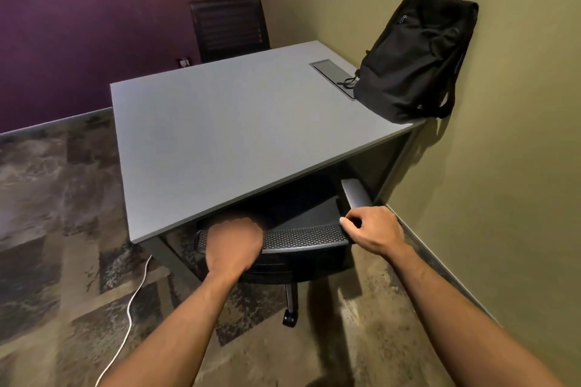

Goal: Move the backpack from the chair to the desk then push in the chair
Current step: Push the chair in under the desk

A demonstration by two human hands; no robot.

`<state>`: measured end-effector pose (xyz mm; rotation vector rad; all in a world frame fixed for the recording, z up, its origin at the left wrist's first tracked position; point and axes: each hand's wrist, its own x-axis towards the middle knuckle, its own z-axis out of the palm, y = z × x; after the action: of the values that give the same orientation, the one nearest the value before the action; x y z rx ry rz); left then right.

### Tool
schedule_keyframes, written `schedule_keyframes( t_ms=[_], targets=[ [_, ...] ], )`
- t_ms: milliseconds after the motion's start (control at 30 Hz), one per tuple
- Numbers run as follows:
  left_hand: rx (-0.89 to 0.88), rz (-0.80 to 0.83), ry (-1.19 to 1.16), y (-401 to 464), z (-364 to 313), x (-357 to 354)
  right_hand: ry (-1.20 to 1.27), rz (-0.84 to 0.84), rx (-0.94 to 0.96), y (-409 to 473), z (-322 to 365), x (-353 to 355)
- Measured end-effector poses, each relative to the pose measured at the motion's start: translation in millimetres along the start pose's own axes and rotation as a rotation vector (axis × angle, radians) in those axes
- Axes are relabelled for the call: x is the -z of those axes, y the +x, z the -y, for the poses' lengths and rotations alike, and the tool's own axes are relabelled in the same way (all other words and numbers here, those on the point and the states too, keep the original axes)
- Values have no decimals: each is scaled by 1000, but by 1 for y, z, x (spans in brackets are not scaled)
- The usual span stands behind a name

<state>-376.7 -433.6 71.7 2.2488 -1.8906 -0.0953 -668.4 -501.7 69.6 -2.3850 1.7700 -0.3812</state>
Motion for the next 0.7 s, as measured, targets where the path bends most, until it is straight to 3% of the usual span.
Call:
schedule_keyframes(
  t_ms=[233, 700],
  targets=[
    [64, -31, 12, 46, -30, -13, -93, -56, 38, 66, -40, -7],
    [318, -121, 4, 113, -120, -49, -64, 95, 207, 193, -133, 3]
  ],
)
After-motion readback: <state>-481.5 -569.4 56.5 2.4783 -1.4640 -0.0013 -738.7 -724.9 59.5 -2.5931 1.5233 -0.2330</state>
